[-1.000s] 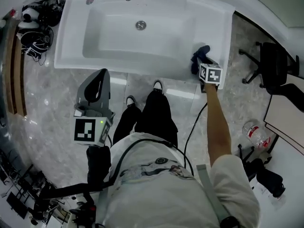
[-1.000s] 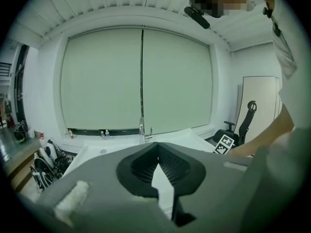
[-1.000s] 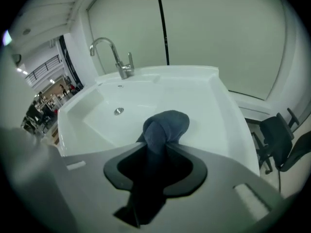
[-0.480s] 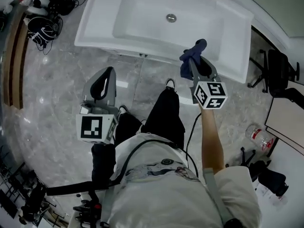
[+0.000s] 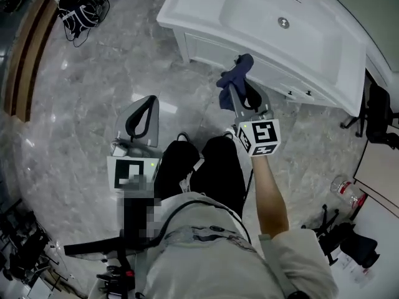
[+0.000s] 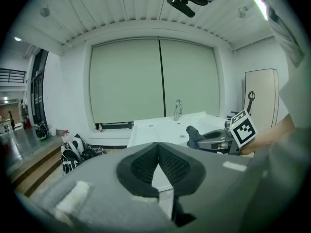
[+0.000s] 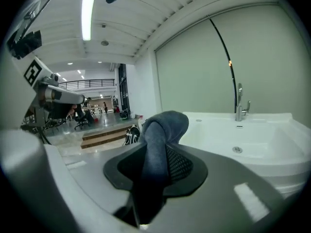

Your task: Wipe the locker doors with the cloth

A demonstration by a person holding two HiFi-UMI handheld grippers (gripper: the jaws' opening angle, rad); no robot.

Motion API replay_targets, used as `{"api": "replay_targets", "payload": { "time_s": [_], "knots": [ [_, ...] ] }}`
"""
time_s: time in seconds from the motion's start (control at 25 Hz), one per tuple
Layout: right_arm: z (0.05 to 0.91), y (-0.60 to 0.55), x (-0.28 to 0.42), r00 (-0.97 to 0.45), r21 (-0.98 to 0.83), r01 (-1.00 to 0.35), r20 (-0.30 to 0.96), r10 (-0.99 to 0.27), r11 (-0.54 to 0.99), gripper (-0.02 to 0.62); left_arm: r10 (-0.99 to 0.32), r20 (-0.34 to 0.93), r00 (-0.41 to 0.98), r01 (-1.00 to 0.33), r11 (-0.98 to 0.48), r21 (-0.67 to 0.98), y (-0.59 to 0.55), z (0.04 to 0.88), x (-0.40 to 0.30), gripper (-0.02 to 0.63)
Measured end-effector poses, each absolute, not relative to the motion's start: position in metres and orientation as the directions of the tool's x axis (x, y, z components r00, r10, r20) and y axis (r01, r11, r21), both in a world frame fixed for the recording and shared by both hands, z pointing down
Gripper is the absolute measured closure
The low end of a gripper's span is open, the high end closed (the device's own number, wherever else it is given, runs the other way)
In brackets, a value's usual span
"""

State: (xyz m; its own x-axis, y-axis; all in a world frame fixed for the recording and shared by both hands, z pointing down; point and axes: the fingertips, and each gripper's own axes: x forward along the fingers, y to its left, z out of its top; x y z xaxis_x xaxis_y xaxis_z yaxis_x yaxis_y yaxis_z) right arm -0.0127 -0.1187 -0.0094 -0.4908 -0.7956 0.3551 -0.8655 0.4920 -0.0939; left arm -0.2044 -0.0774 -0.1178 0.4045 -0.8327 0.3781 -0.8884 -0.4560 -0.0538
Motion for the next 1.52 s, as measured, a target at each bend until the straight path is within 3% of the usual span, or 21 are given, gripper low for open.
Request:
{"api": "replay_targets", "payload": {
  "time_s": [0.2,0.52,0.76,1.16,1.52],
  "knots": [
    [0.073,-0.122,-0.060,-0.530,-0.026,-0.832,0.327,-0.782,0.554,0.486,-0.832,0.364,0.419,-0.904,-0.419,0.085,-0.066,-0.022,-0.223,0.604],
    [0.198,-0.163,-0.089,-0.586,0.089,-0.788,0.192,-0.787,0.609,0.486,-0.861,0.297,0.413,-0.910,-0.401,0.102,-0.077,0.177,-0.216,0.604],
    [0.248,-0.202,-0.110,-0.616,0.224,-0.754,0.085,-0.783,0.617,0.486,-0.887,0.228,0.401,-0.916,-0.396,0.071,-0.091,0.278,-0.216,0.604],
    [0.294,-0.278,-0.143,-0.574,0.462,-0.732,-0.020,-0.819,0.501,0.485,-0.913,0.139,0.384,-0.923,-0.385,0.021,-0.101,0.375,-0.225,0.604],
    [0.309,-0.323,-0.140,-0.503,0.399,-0.780,0.057,-0.862,0.482,0.486,-0.916,0.135,0.378,-0.925,-0.377,0.032,-0.089,0.387,-0.232,0.604]
  ]
}}
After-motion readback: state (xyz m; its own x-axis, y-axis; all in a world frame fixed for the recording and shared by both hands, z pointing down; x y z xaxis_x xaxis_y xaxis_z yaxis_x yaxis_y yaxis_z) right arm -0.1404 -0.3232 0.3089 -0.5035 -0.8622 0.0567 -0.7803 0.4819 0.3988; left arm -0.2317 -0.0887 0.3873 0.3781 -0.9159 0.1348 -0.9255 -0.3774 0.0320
